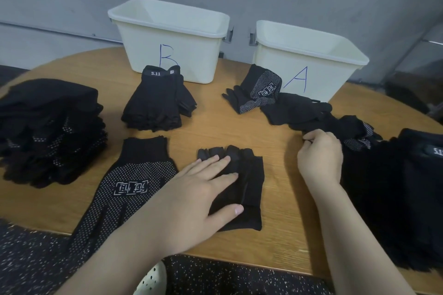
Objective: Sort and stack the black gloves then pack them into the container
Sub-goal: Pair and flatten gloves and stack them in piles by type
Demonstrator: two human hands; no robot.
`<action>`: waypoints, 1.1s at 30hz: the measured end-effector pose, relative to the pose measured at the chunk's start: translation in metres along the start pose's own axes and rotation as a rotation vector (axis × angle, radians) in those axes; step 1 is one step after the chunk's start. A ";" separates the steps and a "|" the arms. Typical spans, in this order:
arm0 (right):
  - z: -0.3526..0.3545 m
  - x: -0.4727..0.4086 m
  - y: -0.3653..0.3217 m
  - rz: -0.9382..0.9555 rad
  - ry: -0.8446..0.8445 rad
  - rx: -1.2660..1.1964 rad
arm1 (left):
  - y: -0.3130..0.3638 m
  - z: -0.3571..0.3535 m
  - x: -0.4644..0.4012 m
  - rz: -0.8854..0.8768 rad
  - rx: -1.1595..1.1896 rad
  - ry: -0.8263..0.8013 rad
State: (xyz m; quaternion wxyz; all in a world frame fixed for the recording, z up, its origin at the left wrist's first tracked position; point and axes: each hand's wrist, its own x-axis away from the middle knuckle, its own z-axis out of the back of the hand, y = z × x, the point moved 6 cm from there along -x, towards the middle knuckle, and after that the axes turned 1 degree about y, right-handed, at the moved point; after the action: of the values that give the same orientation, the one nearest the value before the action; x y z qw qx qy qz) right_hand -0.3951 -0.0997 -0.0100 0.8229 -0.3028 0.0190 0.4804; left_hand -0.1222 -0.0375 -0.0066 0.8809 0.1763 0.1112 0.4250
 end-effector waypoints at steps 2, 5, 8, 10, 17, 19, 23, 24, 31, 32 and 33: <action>0.001 -0.001 0.002 -0.020 -0.004 -0.049 | 0.000 0.000 0.000 0.003 -0.002 -0.002; 0.000 -0.001 0.004 -0.023 -0.026 -0.113 | -0.001 -0.002 -0.002 0.001 -0.006 -0.004; 0.000 0.004 0.000 0.052 -0.052 -0.170 | -0.003 -0.004 -0.002 0.000 -0.011 -0.012; -0.001 0.011 -0.008 0.128 -0.101 -0.196 | -0.004 -0.005 -0.003 -0.007 -0.017 -0.004; -0.001 0.042 -0.039 0.394 -0.275 -0.313 | -0.006 -0.006 -0.006 -0.001 0.000 -0.002; 0.001 0.052 -0.044 0.437 -0.317 -0.341 | -0.006 -0.005 -0.006 -0.002 0.002 0.001; 0.009 0.066 -0.041 0.513 -0.311 -0.240 | -0.005 -0.004 -0.006 0.002 0.001 0.002; 0.011 0.068 -0.037 0.504 -0.327 -0.192 | -0.005 -0.004 -0.006 0.004 -0.006 0.000; 0.017 0.066 -0.028 0.411 -0.285 -0.041 | -0.004 -0.001 -0.006 0.015 -0.028 0.001; 0.016 0.065 -0.029 0.392 -0.269 -0.020 | -0.004 0.000 -0.006 0.015 -0.029 0.006; 0.015 0.063 -0.030 0.370 -0.258 -0.006 | -0.004 -0.001 -0.006 0.016 -0.029 0.009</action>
State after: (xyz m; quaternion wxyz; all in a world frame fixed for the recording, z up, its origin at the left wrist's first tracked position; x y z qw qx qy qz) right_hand -0.3407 -0.0531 -0.0034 0.7155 -0.2325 -0.0325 0.6580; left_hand -0.1233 -0.0443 -0.0084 0.8794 0.1626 0.1073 0.4345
